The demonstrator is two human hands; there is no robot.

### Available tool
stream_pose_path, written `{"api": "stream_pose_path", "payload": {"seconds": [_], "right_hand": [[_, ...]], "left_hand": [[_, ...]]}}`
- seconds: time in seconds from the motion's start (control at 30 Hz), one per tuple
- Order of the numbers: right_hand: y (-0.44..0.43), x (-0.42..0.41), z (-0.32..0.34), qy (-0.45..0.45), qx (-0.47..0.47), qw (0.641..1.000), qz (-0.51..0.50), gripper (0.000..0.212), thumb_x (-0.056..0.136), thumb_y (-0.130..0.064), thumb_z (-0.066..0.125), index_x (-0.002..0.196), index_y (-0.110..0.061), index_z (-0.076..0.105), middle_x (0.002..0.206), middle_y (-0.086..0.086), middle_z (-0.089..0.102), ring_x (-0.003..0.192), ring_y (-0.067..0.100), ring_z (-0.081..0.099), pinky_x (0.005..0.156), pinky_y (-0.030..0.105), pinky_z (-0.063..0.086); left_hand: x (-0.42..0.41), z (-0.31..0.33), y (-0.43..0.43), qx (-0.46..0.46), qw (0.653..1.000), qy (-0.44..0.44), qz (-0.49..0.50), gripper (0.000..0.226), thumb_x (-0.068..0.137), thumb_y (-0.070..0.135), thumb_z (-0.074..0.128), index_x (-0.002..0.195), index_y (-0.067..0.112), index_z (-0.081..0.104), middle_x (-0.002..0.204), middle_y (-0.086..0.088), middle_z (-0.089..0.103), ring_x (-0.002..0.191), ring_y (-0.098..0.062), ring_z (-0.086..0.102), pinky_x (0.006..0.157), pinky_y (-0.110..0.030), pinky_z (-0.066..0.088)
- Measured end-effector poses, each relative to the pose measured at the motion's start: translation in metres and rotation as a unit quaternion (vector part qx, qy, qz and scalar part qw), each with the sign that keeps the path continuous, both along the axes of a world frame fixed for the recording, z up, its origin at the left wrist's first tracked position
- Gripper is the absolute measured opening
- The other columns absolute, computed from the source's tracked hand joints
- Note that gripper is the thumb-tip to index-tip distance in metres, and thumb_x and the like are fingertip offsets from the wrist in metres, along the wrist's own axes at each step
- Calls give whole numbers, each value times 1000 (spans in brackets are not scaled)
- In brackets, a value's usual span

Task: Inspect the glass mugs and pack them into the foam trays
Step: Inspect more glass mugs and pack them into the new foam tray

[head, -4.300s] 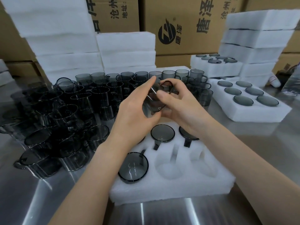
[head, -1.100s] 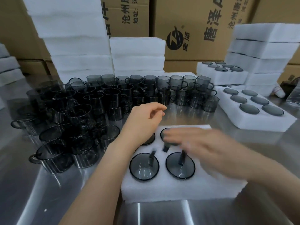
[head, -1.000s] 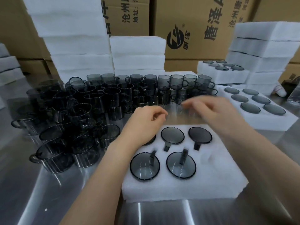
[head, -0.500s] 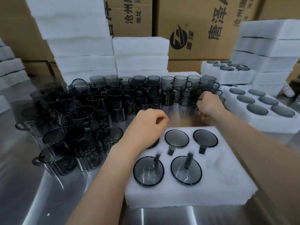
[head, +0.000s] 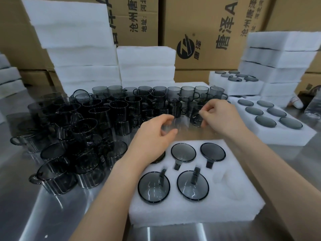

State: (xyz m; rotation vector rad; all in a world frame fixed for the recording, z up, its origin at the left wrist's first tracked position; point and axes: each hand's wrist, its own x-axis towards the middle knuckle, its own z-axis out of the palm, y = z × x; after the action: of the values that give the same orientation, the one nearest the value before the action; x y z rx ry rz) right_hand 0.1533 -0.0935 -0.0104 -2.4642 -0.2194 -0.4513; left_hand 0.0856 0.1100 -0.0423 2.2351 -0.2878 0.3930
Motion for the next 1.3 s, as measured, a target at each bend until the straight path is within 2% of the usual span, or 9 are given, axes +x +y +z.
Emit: {"api": "stream_pose_path", "payload": {"seconds": [0.13,0.23,0.37,0.5,0.57,0.73,0.83,0.97,1.3], "right_hand": [[23,-43,19,-17,15,996,86,17,89,-23,61,73,-23,60,54,-16,67,60,-11,57,56,7,38],[38,-64,22,-15,43,986,161,16,90,-23,63,74,-25,60,54,-12,67,58,-5,60,66,15,44],[40,-66,13,-15,95,969,227,10,91,-16,66,81,-19,65,53,-4,67,53,1,59,68,21,45],[31,-61,4,-5,177,943,280,10,91,-9,65,89,-15,73,58,3,68,56,11,62,66,26,54],[29,-60,2,-7,209,934,291,14,90,-8,68,92,-19,75,60,7,69,57,13,65,64,29,57],[23,-50,-4,60,283,917,275,51,77,-17,82,117,-34,56,53,0,56,52,15,57,55,25,51],[22,-46,-8,96,269,925,249,67,66,-34,85,123,-38,49,71,-4,59,59,12,58,57,22,50],[26,-47,-10,104,257,917,288,54,69,-35,80,119,-34,60,103,-5,69,77,6,67,60,24,52],[34,-51,-12,62,282,933,215,54,55,-58,80,84,-19,55,75,-5,68,66,11,68,51,24,52]], "left_hand": [[-5,1,-2,-23,999,3,-23,89,66,73,61,144,38,39,132,26,47,101,4,56,82,-23,49],[-5,3,-3,-33,999,5,-34,101,54,77,64,142,40,36,128,26,50,106,1,56,85,-23,47],[-3,3,-3,-51,998,7,-34,98,48,70,73,134,35,42,120,19,58,107,-2,58,86,-23,48],[-5,4,-4,-77,996,-19,-33,68,47,64,77,107,55,45,105,29,60,96,9,58,75,-9,42],[-5,4,-3,-89,995,-30,-28,71,45,63,78,107,53,45,103,28,60,92,10,58,74,-9,42],[-4,3,-1,-89,993,-62,-35,73,57,41,90,117,42,48,109,24,60,98,8,57,86,-16,47],[-7,4,-1,-82,992,-80,-46,62,68,31,87,118,39,51,109,21,61,99,8,58,85,-8,44],[-11,7,-3,-74,991,-94,-65,54,73,26,84,120,33,58,110,18,64,104,1,59,88,-14,46],[-14,11,-6,-11,990,-122,-74,64,65,18,88,123,29,62,117,12,62,108,2,56,93,-8,39]]}}
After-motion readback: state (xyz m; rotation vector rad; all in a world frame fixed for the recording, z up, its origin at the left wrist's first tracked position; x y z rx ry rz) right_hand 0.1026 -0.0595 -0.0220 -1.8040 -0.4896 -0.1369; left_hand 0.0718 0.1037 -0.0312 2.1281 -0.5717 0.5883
